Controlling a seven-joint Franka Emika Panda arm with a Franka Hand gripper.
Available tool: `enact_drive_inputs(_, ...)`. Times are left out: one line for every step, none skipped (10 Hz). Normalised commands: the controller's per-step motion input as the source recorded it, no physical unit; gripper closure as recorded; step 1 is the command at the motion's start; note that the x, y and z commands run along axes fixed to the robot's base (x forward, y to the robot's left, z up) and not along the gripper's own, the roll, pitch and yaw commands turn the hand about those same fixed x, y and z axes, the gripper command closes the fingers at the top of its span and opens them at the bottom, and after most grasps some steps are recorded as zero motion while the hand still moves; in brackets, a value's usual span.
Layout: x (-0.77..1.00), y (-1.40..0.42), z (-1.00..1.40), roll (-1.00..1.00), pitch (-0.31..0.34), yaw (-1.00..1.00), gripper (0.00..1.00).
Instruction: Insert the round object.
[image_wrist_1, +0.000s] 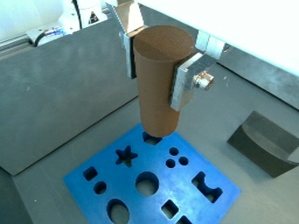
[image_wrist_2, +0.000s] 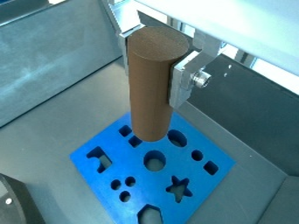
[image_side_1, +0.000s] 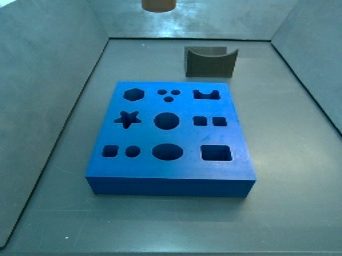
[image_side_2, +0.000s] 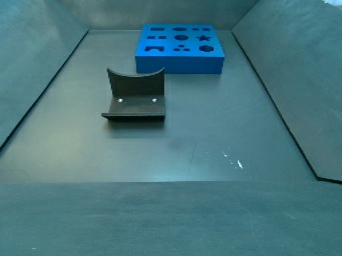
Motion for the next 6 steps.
enact_drive_inputs(-0.07, 0.03, -0.61, -0.27, -0.089, -0.01, 1.0)
enact_drive_inputs(-0.08, 0.04, -0.62, -0.27, -0.083, 0.0, 1.0)
enact_drive_inputs(-0.05, 0.03, -0.6, -0.27, -0.104, -0.01, 1.0)
enact_drive_inputs(-0.09, 0.03, -0.62, -0.26, -0.121, -0.08, 1.0)
enact_drive_inputs(-0.03, 0.0, -0.6, -0.2, -0.194, -0.2, 1.0)
enact_drive_inputs(0.0, 0.0, -0.55, -0.17, -0.259, -0.26, 1.0)
